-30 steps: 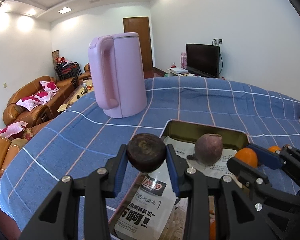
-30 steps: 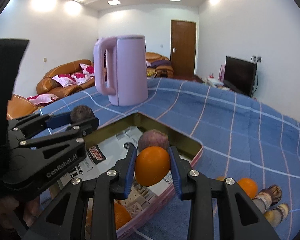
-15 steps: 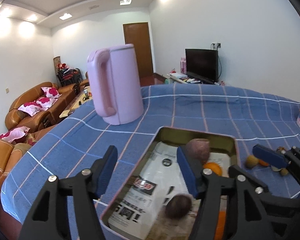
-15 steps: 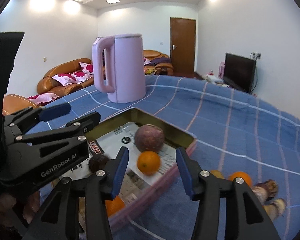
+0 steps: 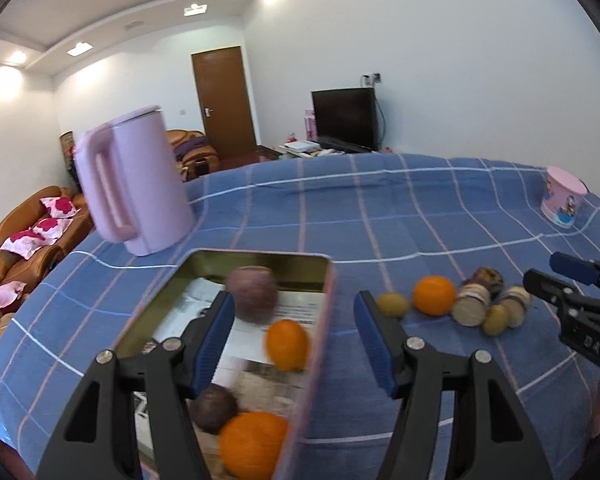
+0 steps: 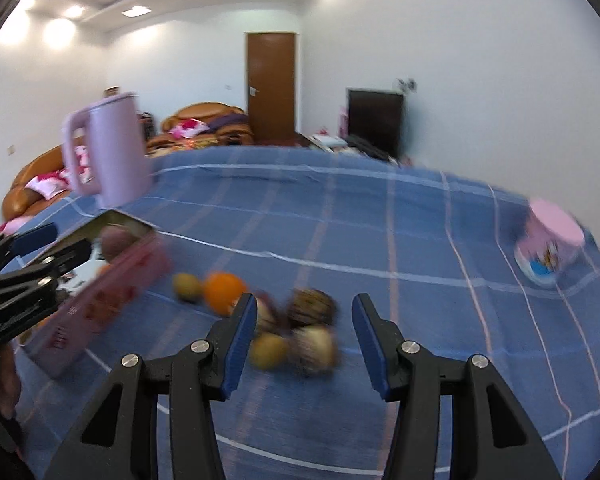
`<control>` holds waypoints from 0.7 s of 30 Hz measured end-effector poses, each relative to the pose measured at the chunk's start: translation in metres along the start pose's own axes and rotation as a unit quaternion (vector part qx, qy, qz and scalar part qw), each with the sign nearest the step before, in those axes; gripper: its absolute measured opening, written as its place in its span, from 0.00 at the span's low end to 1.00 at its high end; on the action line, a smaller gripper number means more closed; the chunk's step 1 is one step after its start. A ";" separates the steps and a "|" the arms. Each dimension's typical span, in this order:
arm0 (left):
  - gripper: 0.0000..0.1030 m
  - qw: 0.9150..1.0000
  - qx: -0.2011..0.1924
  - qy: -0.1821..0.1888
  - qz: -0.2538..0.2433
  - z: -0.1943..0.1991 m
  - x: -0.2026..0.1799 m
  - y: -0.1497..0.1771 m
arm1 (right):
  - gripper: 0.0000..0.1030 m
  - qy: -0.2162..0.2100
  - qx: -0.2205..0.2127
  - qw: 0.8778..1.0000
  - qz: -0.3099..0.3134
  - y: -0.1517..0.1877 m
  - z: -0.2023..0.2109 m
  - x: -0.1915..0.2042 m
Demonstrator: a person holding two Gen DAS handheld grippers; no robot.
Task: Organize fruits
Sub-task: 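Move both open tools back toward the loose fruits on the bedspread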
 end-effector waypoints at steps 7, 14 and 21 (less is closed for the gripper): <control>0.63 1.000 0.010 0.006 -0.014 -0.006 -0.024 0.002 | 0.50 -0.024 0.046 0.999 -0.008 0.007 -0.016 0.000; 0.63 1.000 0.016 0.011 -0.017 -0.009 -0.031 0.004 | 0.37 -0.059 0.085 0.994 -0.031 0.016 -0.031 0.002; 0.63 0.999 0.020 0.020 -0.016 -0.010 -0.040 0.005 | 0.34 -0.059 0.058 0.996 -0.039 0.014 -0.017 -0.002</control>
Point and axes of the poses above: each gripper's, at about its wrist camera, not at the fingertips, and z roughly against the way its jaws point, x to its left, y to its underside, the point moved 7 cm from there along -z, roughly the way its jaws point, and after that the axes turned 3 degrees about y, right-handed, at the moved point
